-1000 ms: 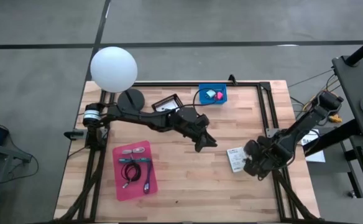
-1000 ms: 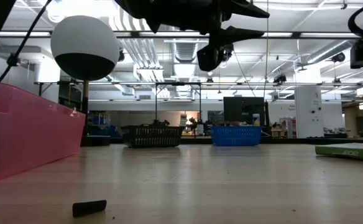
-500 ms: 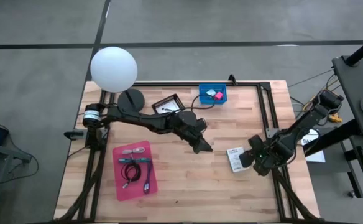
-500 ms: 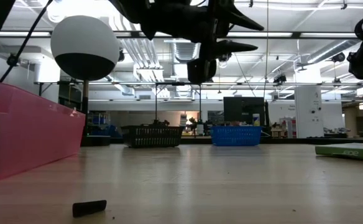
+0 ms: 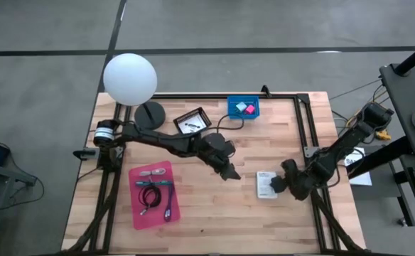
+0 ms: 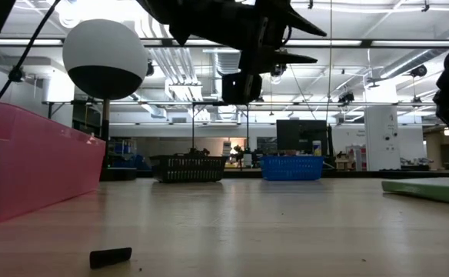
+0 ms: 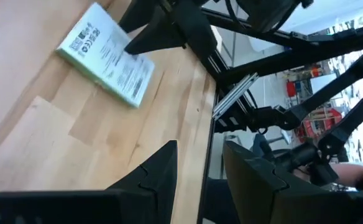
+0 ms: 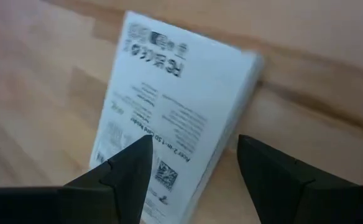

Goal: Pick and place items into bin
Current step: Put the card reader box into the black bin

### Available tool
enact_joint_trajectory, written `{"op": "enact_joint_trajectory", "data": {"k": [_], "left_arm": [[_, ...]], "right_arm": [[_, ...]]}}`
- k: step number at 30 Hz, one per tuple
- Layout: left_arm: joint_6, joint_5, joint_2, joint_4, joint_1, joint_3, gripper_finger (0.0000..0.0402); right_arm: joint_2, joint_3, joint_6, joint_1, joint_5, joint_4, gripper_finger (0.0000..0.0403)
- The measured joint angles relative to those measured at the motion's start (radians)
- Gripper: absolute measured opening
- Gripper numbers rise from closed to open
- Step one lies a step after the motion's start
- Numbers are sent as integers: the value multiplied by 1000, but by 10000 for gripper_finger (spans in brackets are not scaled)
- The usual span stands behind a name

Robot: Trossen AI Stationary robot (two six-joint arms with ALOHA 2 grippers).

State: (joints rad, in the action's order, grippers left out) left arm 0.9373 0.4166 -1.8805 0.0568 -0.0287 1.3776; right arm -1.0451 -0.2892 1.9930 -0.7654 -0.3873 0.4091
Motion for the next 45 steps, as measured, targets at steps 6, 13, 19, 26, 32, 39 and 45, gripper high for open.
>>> {"op": "enact_joint_trajectory", "data": {"k": [6, 13, 19, 26, 32, 39, 45], "left_arm": [[97, -10, -9, -25, -10, -41, 116], [202, -11, -47, -19, -13, -87, 116], [391, -12, -144, 110, -12, -89, 116], [488, -22, -212, 283, -13, -84, 116], [495, -118, -211, 224, -23, -87, 116], [525, -167, -211, 209, -47, -82, 116], [526, -168, -211, 209, -65, -82, 116]], "right_arm": [[0, 54, 5, 0, -20, -161, 224], [-2, 69, -33, 1, -84, -225, 224], [-4, 95, -60, 22, -99, -299, 224], [-4, 104, -77, 48, -111, -374, 224], [-4, 104, -116, 86, -169, -428, 224], [-4, 104, -181, 110, -108, -420, 224], [-4, 102, -223, 96, 21, -425, 224]]}}
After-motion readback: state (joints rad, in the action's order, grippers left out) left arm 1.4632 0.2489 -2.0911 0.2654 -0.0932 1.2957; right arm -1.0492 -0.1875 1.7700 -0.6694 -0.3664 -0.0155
